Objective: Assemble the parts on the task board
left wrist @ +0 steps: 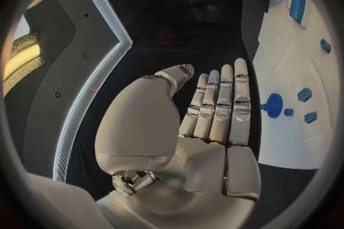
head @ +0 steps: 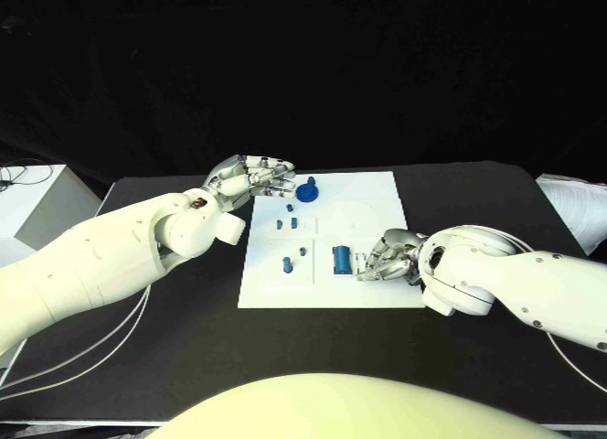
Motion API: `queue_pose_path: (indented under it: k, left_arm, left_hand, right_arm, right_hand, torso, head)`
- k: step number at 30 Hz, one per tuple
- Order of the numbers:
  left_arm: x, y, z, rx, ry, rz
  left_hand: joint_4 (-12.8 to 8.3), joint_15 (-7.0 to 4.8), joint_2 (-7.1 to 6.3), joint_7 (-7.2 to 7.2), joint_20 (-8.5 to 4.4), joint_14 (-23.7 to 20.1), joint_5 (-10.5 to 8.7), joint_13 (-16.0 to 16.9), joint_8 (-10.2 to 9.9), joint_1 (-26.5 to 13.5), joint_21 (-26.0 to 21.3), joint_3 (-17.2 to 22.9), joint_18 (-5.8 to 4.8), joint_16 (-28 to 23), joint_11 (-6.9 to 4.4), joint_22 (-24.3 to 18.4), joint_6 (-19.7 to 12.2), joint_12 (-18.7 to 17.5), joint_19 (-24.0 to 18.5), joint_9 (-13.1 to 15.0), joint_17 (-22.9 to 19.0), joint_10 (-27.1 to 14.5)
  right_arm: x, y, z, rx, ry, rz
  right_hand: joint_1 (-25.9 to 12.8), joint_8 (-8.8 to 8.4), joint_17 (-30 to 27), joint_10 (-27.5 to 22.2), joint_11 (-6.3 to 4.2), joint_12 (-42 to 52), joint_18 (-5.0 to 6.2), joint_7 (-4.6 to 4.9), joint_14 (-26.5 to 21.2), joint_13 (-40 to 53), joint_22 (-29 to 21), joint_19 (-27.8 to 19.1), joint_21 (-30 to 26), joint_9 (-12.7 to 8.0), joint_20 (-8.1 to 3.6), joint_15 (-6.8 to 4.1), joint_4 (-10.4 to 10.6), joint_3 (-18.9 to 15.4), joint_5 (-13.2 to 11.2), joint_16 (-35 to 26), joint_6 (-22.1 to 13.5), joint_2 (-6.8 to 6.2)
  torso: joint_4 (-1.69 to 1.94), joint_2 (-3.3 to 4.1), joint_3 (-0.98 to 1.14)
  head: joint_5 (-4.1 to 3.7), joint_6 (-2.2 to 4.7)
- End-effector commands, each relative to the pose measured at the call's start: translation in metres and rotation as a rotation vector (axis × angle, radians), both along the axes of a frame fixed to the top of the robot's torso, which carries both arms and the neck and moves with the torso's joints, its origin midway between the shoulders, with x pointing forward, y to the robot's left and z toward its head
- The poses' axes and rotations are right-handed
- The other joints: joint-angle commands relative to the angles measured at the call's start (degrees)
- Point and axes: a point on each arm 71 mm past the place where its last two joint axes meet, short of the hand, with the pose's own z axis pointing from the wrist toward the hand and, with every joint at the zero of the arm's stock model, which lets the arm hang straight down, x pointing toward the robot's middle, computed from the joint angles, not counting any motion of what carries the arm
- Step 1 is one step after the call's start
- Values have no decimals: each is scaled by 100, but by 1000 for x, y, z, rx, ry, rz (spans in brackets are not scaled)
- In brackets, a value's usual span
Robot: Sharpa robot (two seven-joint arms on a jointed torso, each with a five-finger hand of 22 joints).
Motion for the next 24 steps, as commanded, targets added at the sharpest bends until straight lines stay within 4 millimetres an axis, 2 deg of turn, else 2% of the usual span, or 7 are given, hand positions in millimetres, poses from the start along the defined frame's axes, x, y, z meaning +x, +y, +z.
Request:
queue_pose_path:
  k: [1,4,7,11,16,19,24]
  left_arm:
    - [-1,-2,1,-9,-11,-17]
    - [0,-1,0,-9,-13,-15]
    - [0,-1,0,-9,-14,-13]
    - [0,-1,0,-8,-14,-11]
    - [0,-1,-1,-9,-13,-11]
    - [0,-1,-1,-9,-12,-10]
    - [0,-2,-1,-8,-11,-10]
  left_hand:
    - [22,1,42,27,28,-19,18,-4,-27,-14,-25,-3,19,-6,17,-5,-27,-17,-9,-7,5,-24]
    - [22,1,42,27,28,-19,18,-4,-27,-14,-25,-3,19,-6,17,-5,-27,-17,-9,-7,5,-24]
    - [22,1,42,27,28,-19,18,-4,-27,-14,-25,-3,19,-6,17,-5,-27,-17,-9,-7,5,-24]
    - [24,1,39,25,29,-21,18,-3,-28,-7,-29,-4,20,-6,16,-9,-28,-16,-7,-9,10,-25]
    - [24,1,39,25,29,-21,18,-3,-28,-7,-29,-4,20,-6,16,-9,-28,-16,-7,-9,10,-25]
    - [23,0,39,23,29,-22,18,-2,-28,-2,-31,-4,21,-6,15,-12,-27,-14,-6,-9,13,-23]
    - [23,0,39,23,29,-22,18,-2,-28,-2,-31,-4,21,-6,15,-12,-27,-14,-6,-9,13,-23]
  right_arm:
    - [1,-4,14,100,-42,1]
    - [4,-17,24,109,-52,-13]
    - [9,-31,29,99,-55,-36]
    - [21,-54,30,42,-67,-77]
    - [33,-74,30,-65,-94,-104]
    - [36,-79,28,-124,-85,-101]
    - [39,-79,27,-168,-85,-96]
  right_hand:
    - [57,-117,1465,355,59,8,-77,46,596,1210,202,262,-16,-85,-1,44,-9,45,37,18,-89,45]
    - [109,-324,1457,361,124,15,-80,122,594,1218,215,263,-14,-252,43,97,-27,116,92,13,-184,86]
    - [128,-490,1453,364,169,18,-82,172,593,1223,225,263,-12,-422,80,136,-40,158,101,10,-196,97]
    - [94,-577,1442,358,194,9,-81,198,590,1216,226,260,-19,-531,105,155,-22,156,76,3,-165,89]
    - [3,-585,1456,363,182,12,-79,175,594,1220,246,264,-5,-613,119,154,40,81,-9,12,1,49]
    - [-189,-582,1456,367,160,16,-77,150,594,1225,256,267,-4,-653,113,141,236,-51,-122,12,86,62]
    - [-263,-480,1467,378,116,28,-77,96,596,1237,272,275,6,-567,87,106,389,-184,-143,19,195,82]
  torso:
    - [-27,-10,2]
    - [-32,-13,3]
    - [-54,-26,4]
    - [-84,-40,13]
    - [-113,-51,26]
    - [-135,-51,29]
    - [-120,-38,34]
  head:
    - [-17,0]
    - [-51,0]
    - [-42,0]
    - [-36,0]
    - [-56,0]
    - [-53,0]
    - [-79,0]
